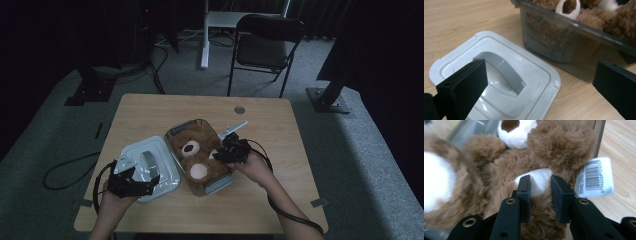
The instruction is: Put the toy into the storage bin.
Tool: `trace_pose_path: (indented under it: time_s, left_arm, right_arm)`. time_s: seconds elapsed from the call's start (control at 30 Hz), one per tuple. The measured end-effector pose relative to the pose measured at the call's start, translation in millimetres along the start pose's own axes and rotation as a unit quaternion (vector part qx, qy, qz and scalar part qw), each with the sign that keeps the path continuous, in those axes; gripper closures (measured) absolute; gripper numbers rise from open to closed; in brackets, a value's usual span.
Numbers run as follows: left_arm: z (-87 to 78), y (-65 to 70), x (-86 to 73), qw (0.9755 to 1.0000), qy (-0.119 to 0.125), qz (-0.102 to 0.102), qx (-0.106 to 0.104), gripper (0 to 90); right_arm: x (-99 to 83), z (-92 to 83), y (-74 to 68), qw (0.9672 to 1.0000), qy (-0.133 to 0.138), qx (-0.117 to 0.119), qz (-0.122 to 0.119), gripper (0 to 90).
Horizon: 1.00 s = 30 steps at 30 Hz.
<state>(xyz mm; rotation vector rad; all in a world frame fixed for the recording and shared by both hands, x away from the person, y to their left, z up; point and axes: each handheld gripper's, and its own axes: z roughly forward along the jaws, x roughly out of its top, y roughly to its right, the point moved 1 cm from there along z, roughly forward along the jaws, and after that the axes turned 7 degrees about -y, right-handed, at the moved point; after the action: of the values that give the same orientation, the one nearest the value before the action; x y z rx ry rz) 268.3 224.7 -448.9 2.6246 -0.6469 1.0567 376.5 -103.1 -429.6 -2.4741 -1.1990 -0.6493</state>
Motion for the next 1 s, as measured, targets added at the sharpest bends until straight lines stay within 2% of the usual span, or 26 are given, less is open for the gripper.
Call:
trace_pose_path:
  time_s: [0.13, 0.17, 0.2, 0.23, 0.33, 0.4, 0.43, 0.47, 0.53, 0.63, 0.67, 0.7, 0.87, 0.9, 0.93, 1.0]
  left_arm:
    - [4.0, -7.3, -10.3, 0.9999, -0.006, -0.01, 0.007, 0.7]
    - [5.2, -8.5, -12.6, 0.9998, -0.008, -0.014, 0.007, 0.7]
    - [5.2, -8.5, -12.6, 0.9998, -0.008, -0.014, 0.007, 0.6]
    - [7.1, -10.2, -16.4, 0.9997, -0.009, -0.02, 0.007, 0.6]
    - [10.4, -13.9, -23.4, 0.9995, -0.01, -0.028, 0.006, 0.6]
    - [13.5, -18.4, -29.1, 0.9992, -0.011, -0.038, 0.007, 0.6]
    - [14.4, -19.8, -30.8, 0.9992, -0.011, -0.039, 0.007, 0.6]
    - [15.3, -21.2, -32.4, 0.999, -0.011, -0.043, 0.007, 0.6]
    - [16.5, -24.5, -35.6, 0.9987, -0.01, -0.049, 0.008, 0.6]
    - [17.3, -26.9, -38.3, 0.9984, -0.011, -0.055, 0.003, 0.6]
    - [17.5, -27.2, -39.1, 0.9985, -0.011, -0.054, 0.0, 0.6]
    - [17.0, -27.2, -39.3, 0.9985, -0.013, -0.054, 0.0, 0.6]
    - [14.0, -21.6, -31.9, 0.9989, -0.011, -0.045, 0.0, 0.6]
    - [14.0, -21.6, -31.9, 0.9989, -0.011, -0.045, 0.0, 0.6]
    - [13.3, -20.2, -29.6, 0.9991, -0.01, -0.04, 0.003, 0.6]
    - [13.1, -20.1, -29.1, 0.9991, -0.009, -0.04, 0.005, 0.6]
  right_arm:
    - [4.9, 7.0, 4.5, 0.9996, -0.025, 0.007, -0.003, 72.3]
    - [5.9, 10.3, 5.5, 0.9993, -0.037, 0.001, -0.008, 73.9]
    - [5.9, 10.3, 5.5, 0.9993, -0.037, 0.001, -0.008, 73.9]
    - [8.4, 17.9, 5.5, 0.9979, -0.061, -0.012, -0.017, 74.6]
    - [13.5, 23.3, 3.2, 0.9961, -0.082, -0.015, -0.027, 75.9]
    - [14.6, 30.1, 1.0, 0.9955, -0.087, -0.016, -0.034, 77.9]
    - [14.8, 30.6, -1.0, 0.9945, -0.092, -0.03, -0.04, 77.9]
    - [15.1, 30.9, -0.9, 0.9944, -0.093, -0.032, -0.039, 77.4]
    - [15.0, 31.3, -4.4, 0.9939, -0.091, -0.045, -0.044, 75.6]
    - [15.2, 30.6, -6.3, 0.9943, -0.084, -0.048, -0.043, 73.1]
    - [14.5, 27.5, -7.5, 0.9957, -0.067, -0.05, -0.04, 66.2]
    - [14.1, 24.3, -6.4, 0.9971, -0.053, -0.045, -0.032, 65.9]
    - [13.6, 10.8, -8.1, 0.9981, -0.03, -0.044, -0.031, 54.9]
    - [13.6, 10.8, -8.1, 0.9981, -0.03, -0.044, -0.031, 54.9]
    - [14.5, -0.4, -6.9, 0.9991, -0.015, -0.031, -0.024, 47.8]
    - [14.4, -8.8, -5.9, 0.9997, -0.011, -0.014, -0.018, 43.9]
